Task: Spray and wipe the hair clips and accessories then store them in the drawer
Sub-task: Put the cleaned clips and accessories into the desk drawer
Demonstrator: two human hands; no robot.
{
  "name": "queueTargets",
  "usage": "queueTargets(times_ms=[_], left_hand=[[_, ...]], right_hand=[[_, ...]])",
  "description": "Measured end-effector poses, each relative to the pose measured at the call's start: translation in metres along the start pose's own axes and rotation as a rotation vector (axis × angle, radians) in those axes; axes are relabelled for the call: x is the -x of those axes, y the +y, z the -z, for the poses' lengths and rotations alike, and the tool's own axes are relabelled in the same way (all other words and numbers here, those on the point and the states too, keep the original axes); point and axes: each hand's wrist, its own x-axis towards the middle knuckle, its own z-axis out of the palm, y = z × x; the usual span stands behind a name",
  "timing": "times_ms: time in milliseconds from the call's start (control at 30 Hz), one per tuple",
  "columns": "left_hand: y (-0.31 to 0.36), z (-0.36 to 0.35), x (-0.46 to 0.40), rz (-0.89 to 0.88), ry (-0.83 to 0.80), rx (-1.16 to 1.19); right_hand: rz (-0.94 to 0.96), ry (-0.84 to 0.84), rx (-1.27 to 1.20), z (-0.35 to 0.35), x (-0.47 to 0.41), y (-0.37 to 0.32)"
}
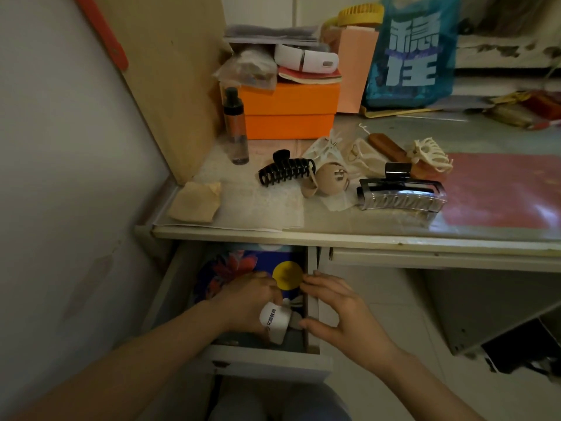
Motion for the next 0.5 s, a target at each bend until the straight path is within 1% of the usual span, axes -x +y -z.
queueTargets(times_ms=[200, 267, 367, 467, 500], left_hand=[[0.002, 0.000, 0.002, 0.024, 0.010, 0.046], [0.001, 0.002, 0.006, 0.038, 0.040, 0.066], [-0.002, 0.013, 0.017, 0.075, 0.189, 0.105], [0.002, 0.037, 0.032, 0.041, 0.464, -0.006], [0.003, 0.046, 0.036, 0.040, 0.548, -0.005]], right_hand=[[-0.041, -0.005, -0.067, -0.004, 0.003, -0.001], [-0.051, -0.008, -0.087, -0.005, 0.004, 0.000], [-0.057, -0.018, -0.081, -0.006, 0.005, 0.000], [-0.055, -0.026, -0.041, -0.008, 0.007, 0.000], [-0.055, -0.029, -0.030, -0.008, 0.008, 0.000]])
